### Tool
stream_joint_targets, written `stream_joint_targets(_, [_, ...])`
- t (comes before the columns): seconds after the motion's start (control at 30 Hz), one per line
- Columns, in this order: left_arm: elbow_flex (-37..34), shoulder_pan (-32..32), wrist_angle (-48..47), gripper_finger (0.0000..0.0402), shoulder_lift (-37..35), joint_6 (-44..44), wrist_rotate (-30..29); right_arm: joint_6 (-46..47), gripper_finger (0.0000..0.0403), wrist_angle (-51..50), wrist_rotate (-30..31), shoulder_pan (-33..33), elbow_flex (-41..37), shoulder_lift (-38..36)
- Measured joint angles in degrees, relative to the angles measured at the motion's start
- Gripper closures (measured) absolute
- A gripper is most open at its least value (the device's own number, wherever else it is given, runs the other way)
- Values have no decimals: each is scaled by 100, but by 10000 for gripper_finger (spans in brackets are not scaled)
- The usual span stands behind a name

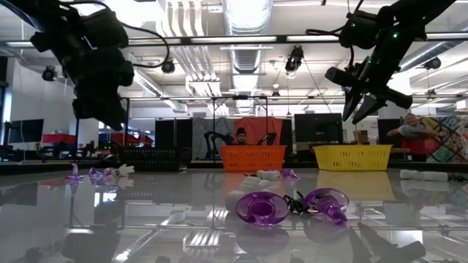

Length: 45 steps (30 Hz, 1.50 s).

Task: Sort Halloween decoration
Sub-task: Put the skeleton toy into the orange bin

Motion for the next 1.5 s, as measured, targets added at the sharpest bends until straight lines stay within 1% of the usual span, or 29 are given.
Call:
stream_joint_targets(0.4, [0, -359, 648, 272, 1398, 4, -3, -14, 297, -2, 0, 0, 0, 0])
stream_joint_targets(0.6, [0, -507, 984, 272, 1958, 7, 0, -18, 294, -2, 0, 0, 0, 0])
stream_joint_targets(0.83, [4, -598, 1080, 272, 2481, 9, -3, -30, 298, -9, 0, 0, 0, 0])
stream_joint_targets(1.07, [33, -596, 1192, 275, 2755, 26, 0, -31, 294, -25, 0, 0, 0, 0])
stream_joint_targets(1.2, [25, -596, 1219, 299, 2757, 101, -8, -45, 299, -26, 0, 0, 0, 0])
stream_joint_targets(1.43, [8, -591, 1229, 383, 2683, 157, -46, -88, 298, -28, 2, 0, 0, 0])
stream_joint_targets(1.5, [0, -591, 1239, 394, 2628, 175, -24, -121, 296, -28, 2, 0, 1, 0])
